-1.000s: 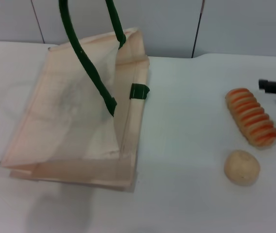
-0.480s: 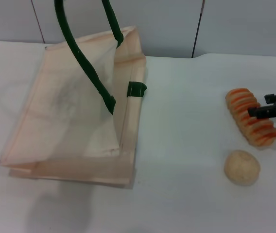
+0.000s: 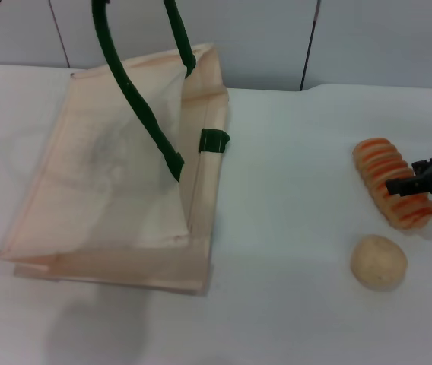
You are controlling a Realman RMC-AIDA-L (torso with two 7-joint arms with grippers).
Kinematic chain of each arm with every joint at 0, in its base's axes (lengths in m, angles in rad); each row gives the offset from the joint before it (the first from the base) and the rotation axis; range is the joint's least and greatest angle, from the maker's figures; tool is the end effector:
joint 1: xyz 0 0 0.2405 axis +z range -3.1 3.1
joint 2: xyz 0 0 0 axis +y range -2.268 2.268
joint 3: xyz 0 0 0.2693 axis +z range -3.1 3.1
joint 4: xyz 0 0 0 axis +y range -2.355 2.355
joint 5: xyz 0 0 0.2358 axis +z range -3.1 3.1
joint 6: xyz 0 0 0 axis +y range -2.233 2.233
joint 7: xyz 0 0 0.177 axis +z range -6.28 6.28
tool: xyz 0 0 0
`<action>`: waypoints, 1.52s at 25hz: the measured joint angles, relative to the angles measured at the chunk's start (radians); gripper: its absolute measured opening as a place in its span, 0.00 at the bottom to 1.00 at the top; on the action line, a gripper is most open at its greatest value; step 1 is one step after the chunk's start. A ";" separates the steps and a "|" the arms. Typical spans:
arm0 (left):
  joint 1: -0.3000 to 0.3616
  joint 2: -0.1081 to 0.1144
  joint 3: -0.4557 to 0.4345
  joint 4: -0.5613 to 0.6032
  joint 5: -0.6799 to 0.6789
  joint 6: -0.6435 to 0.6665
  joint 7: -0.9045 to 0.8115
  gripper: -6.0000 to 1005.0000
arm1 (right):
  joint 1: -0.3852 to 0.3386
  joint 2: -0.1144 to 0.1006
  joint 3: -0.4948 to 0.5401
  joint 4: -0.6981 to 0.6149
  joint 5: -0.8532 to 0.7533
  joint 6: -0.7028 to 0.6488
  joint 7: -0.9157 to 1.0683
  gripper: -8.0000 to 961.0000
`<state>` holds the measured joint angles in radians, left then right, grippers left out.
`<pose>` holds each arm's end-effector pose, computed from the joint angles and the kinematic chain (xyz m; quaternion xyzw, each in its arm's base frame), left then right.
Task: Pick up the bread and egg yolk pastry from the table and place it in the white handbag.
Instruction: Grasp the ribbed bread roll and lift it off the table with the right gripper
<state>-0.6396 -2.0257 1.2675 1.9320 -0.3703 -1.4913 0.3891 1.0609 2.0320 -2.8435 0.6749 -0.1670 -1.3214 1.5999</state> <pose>-0.0730 0.4252 0.1169 -0.8604 -0.2124 0.0216 0.4627 0.3010 0.4568 0.0055 -0.9106 0.3480 -0.0221 0.2220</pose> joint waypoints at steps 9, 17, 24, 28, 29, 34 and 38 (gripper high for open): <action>-0.007 -0.002 0.023 -0.002 0.027 -0.001 -0.004 0.12 | 0.006 -0.003 -0.014 -0.001 -0.033 0.014 0.111 0.79; -0.010 -0.001 0.037 -0.004 0.027 -0.001 -0.008 0.12 | 0.009 -0.001 -0.022 -0.019 -0.037 0.011 0.129 0.79; -0.013 -0.001 0.036 -0.004 0.027 -0.001 -0.009 0.12 | 0.004 -0.002 -0.023 -0.032 -0.040 0.020 0.132 0.79; -0.015 -0.001 0.036 -0.004 0.027 -0.002 -0.009 0.12 | 0.000 -0.004 -0.023 -0.032 -0.045 0.024 0.143 0.79; -0.015 -0.001 0.036 -0.004 0.027 -0.003 -0.009 0.12 | 0.000 -0.004 -0.023 -0.032 -0.048 0.024 0.144 0.79; -0.018 -0.001 0.036 -0.004 0.027 -0.006 -0.009 0.12 | -0.001 -0.007 -0.023 -0.030 -0.057 0.027 0.148 0.79; -0.021 -0.001 0.036 -0.004 0.028 -0.007 -0.009 0.12 | 0.001 -0.007 -0.023 -0.038 -0.079 0.028 0.158 0.79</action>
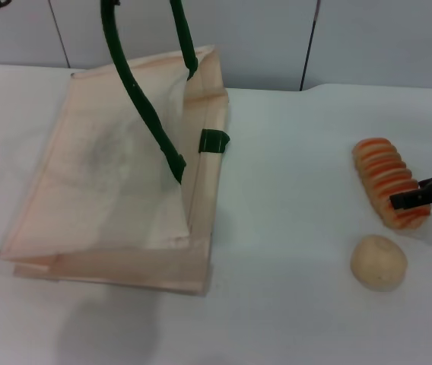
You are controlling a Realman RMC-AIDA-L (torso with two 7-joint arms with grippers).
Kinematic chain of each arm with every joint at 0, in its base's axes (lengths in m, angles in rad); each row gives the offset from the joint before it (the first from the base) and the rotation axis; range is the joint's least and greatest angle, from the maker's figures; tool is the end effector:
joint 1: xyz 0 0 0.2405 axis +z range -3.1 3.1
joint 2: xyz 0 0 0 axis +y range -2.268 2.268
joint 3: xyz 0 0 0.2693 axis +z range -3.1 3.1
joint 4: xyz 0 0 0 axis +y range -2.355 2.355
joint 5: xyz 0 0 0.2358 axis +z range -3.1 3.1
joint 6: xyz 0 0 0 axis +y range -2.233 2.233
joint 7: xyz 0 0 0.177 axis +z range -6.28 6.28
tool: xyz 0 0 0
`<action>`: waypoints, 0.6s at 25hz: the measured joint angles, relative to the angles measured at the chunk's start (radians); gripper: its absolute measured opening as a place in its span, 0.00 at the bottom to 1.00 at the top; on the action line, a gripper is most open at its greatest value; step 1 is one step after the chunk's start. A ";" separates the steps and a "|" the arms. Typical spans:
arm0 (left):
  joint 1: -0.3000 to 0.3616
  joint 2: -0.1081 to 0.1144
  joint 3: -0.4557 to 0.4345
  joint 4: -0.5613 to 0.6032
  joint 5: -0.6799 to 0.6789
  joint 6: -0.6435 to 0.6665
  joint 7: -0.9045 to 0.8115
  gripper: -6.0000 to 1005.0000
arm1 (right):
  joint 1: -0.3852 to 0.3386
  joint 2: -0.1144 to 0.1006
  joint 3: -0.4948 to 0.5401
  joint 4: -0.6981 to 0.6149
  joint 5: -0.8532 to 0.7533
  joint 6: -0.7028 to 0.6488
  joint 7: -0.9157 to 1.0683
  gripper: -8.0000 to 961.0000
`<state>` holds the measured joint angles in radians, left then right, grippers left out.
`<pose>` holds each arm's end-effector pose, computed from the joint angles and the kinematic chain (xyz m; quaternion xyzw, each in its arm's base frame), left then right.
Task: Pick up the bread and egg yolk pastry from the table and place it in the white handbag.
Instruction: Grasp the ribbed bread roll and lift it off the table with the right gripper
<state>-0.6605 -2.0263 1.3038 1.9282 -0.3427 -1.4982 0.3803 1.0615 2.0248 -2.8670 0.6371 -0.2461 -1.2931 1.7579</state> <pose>-0.0647 0.4256 0.1094 -0.8639 -0.1995 0.0331 0.4612 0.3097 0.4525 0.0005 -0.8868 0.4072 -0.0509 0.2124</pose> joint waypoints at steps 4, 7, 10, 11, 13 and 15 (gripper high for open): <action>-0.001 -0.001 0.000 0.000 0.001 0.002 0.000 0.12 | 0.007 0.000 -0.001 -0.024 -0.022 0.006 0.007 0.80; -0.001 -0.001 0.000 0.000 0.001 0.002 0.000 0.12 | 0.007 0.000 -0.005 -0.052 -0.033 0.029 0.016 0.81; -0.001 -0.001 0.001 0.000 0.001 0.003 0.000 0.12 | 0.008 -0.001 -0.009 -0.062 -0.043 0.047 0.027 0.82; -0.001 -0.002 0.001 0.000 0.001 0.004 0.000 0.12 | 0.009 -0.001 -0.009 -0.067 -0.045 0.052 0.031 0.82; -0.001 -0.002 0.001 0.000 0.001 0.005 0.000 0.12 | 0.009 -0.001 -0.009 -0.081 -0.052 0.067 0.043 0.82; -0.001 -0.002 0.002 0.000 0.001 0.005 0.000 0.12 | 0.009 0.000 -0.009 -0.092 -0.064 0.085 0.056 0.82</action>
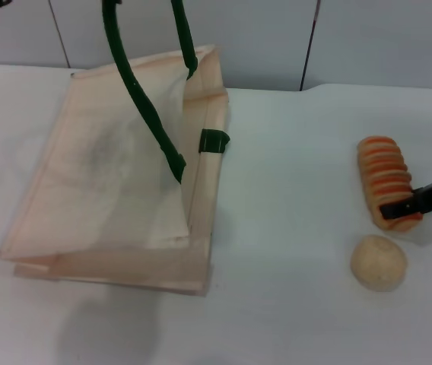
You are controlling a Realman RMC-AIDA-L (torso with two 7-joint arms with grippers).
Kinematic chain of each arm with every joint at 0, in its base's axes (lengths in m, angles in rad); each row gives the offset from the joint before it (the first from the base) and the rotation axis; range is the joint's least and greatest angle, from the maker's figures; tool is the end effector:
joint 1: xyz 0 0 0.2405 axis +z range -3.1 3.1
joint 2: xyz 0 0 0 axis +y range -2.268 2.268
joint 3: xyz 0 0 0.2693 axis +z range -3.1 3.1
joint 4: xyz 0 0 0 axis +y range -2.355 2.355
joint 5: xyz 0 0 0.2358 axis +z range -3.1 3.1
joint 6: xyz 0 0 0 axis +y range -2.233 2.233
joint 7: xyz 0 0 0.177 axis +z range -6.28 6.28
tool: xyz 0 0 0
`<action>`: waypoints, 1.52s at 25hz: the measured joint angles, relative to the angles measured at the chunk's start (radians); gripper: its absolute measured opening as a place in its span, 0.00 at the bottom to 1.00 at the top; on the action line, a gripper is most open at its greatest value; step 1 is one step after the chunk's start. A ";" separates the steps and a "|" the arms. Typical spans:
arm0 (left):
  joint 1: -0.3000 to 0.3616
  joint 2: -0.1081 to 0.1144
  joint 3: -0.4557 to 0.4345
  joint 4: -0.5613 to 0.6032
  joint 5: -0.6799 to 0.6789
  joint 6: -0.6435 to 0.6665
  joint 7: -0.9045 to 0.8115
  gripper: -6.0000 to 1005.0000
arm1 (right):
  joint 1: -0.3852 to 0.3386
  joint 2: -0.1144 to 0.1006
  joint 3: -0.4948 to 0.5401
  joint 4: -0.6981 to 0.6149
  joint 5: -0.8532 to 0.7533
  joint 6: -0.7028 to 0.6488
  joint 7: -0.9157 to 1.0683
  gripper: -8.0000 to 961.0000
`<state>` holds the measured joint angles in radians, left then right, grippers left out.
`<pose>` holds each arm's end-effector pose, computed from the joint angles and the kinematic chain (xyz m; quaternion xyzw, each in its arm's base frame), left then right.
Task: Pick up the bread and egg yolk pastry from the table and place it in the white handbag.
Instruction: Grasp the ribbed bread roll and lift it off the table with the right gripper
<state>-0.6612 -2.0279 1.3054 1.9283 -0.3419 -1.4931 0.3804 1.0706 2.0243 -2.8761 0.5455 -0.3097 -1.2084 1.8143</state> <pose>-0.0634 0.4260 0.1089 -0.8640 -0.1977 0.0312 0.4619 0.3100 0.4548 -0.0196 -0.8846 0.4112 -0.0769 0.2061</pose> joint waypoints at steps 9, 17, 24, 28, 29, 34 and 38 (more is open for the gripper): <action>0.002 0.000 0.000 -0.001 0.000 0.001 0.000 0.12 | 0.000 0.000 0.000 0.019 -0.018 0.040 0.057 0.82; 0.001 0.000 0.000 -0.002 0.002 0.001 0.000 0.12 | 0.000 -0.001 0.000 0.037 -0.017 0.039 0.056 0.71; 0.007 0.000 0.000 -0.001 0.016 0.031 0.003 0.12 | 0.012 0.001 0.000 0.102 0.054 -0.020 0.007 0.66; 0.008 -0.001 0.000 0.005 0.005 0.065 0.009 0.12 | 0.012 0.003 0.000 0.188 0.163 -0.143 -0.055 0.62; 0.008 0.000 0.000 0.006 0.002 0.070 0.010 0.12 | 0.012 0.004 0.000 0.202 0.187 -0.170 -0.066 0.62; 0.003 0.000 0.000 0.008 -0.031 0.093 0.036 0.11 | 0.013 0.005 0.000 0.228 0.253 -0.257 -0.109 0.59; 0.000 0.000 0.005 0.009 -0.060 0.120 0.050 0.11 | 0.017 0.005 0.000 0.215 0.258 -0.284 -0.133 0.57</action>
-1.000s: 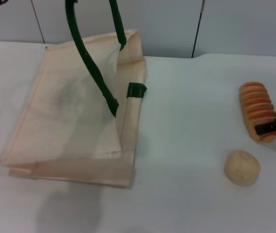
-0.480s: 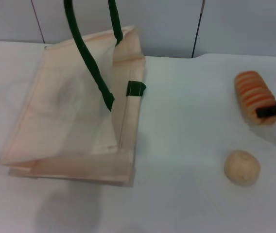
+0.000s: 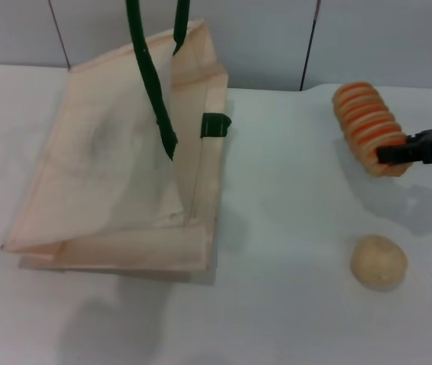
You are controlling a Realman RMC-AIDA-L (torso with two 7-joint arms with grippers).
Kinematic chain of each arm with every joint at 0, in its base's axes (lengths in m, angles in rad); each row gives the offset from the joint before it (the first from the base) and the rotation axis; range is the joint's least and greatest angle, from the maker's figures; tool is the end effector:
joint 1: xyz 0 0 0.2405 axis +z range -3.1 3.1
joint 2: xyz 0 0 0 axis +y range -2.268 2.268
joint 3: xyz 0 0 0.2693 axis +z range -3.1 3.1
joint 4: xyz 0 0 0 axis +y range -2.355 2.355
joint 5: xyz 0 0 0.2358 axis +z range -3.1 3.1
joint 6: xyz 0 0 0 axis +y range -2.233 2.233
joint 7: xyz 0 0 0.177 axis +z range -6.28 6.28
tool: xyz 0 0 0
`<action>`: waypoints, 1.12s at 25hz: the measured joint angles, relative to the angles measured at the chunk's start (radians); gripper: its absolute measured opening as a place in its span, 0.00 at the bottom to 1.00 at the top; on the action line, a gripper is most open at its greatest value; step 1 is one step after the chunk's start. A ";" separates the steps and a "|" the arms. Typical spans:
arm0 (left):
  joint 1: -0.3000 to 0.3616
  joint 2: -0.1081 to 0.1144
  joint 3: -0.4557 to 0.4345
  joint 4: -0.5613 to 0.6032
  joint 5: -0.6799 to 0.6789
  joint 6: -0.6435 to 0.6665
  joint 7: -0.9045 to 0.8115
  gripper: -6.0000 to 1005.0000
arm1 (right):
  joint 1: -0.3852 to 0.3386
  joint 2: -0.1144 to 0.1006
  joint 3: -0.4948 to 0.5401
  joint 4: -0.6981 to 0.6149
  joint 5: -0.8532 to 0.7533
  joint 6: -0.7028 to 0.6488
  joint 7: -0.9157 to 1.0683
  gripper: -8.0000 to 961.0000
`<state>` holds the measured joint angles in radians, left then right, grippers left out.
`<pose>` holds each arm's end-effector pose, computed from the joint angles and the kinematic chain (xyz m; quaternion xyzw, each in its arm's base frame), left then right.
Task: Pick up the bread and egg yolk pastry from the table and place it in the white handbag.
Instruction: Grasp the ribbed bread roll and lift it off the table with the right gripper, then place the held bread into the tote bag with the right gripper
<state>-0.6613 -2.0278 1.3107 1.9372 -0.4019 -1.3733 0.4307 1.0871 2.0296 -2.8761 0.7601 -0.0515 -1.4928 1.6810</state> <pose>-0.0380 0.4310 0.1113 -0.8704 -0.1434 -0.0189 0.4705 0.2647 0.4600 0.0235 -0.9090 0.3647 0.0444 0.1966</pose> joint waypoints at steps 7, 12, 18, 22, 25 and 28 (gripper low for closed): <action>-0.012 0.000 0.033 -0.001 -0.006 0.013 0.002 0.11 | 0.007 -0.001 0.000 -0.114 -0.002 0.011 -0.026 0.51; -0.019 -0.002 0.082 0.000 -0.006 0.030 -0.004 0.11 | 0.014 -0.002 0.000 -0.200 -0.001 0.044 -0.046 0.44; -0.037 -0.003 0.105 -0.002 -0.006 0.037 -0.005 0.11 | 0.048 -0.002 0.000 -0.302 -0.010 0.072 -0.055 0.38; -0.048 -0.003 0.127 -0.001 -0.006 0.038 -0.006 0.11 | 0.070 -0.002 0.000 -0.350 -0.010 0.094 -0.067 0.36; -0.060 -0.003 0.140 0.000 -0.006 0.040 -0.009 0.11 | 0.085 -0.004 0.000 -0.381 -0.010 0.137 -0.070 0.35; -0.066 -0.004 0.155 -0.004 -0.006 0.048 -0.012 0.11 | 0.098 -0.005 0.000 -0.426 -0.010 0.170 -0.077 0.35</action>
<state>-0.7268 -2.0315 1.4657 1.9335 -0.4081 -1.3256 0.4182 1.1852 2.0246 -2.8762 0.3339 -0.0610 -1.3225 1.6045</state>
